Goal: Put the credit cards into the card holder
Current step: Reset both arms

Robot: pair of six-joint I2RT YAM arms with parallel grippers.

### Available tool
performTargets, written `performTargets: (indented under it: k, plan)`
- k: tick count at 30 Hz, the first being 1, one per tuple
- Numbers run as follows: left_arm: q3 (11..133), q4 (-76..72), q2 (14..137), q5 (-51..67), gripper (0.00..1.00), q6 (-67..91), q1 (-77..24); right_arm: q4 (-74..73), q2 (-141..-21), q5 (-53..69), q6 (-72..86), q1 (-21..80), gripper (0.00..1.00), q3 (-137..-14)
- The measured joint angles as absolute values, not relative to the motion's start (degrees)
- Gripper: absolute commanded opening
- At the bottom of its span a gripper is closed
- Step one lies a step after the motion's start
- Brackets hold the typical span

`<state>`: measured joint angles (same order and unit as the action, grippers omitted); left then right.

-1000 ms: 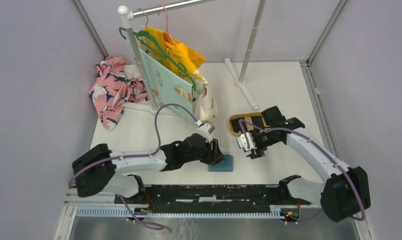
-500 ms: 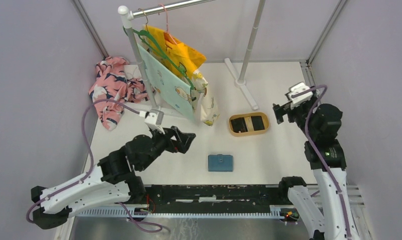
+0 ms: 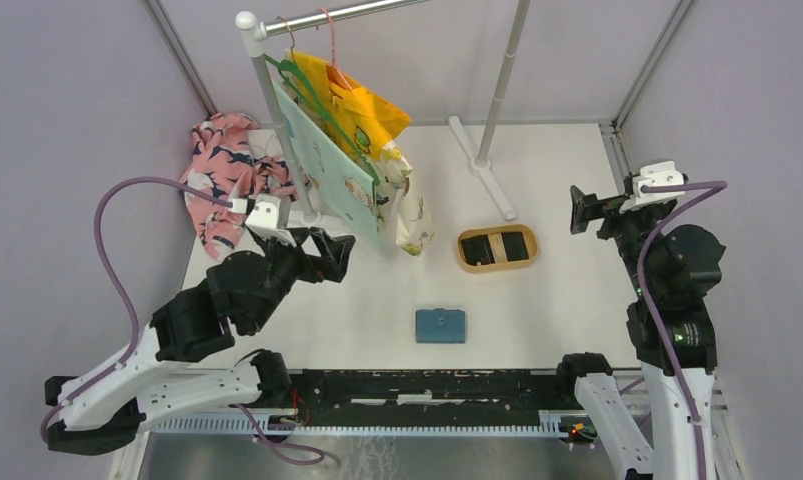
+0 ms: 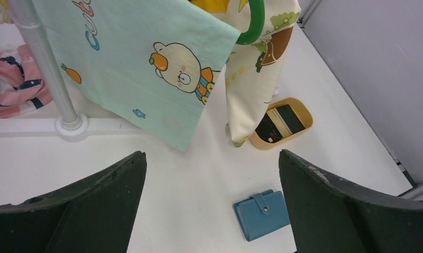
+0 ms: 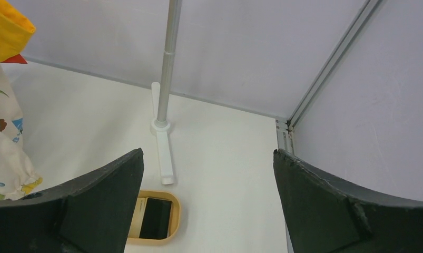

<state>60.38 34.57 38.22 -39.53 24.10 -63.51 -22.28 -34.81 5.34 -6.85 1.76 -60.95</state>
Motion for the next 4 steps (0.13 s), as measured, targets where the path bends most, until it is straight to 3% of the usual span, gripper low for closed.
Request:
performTargets:
  k: [4]
  plan:
    - [60.4, 34.6, 37.2, -40.7, 1.0, 22.3, -63.5, -23.5, -34.8, 5.8, -7.0, 1.8, 0.98, -60.9]
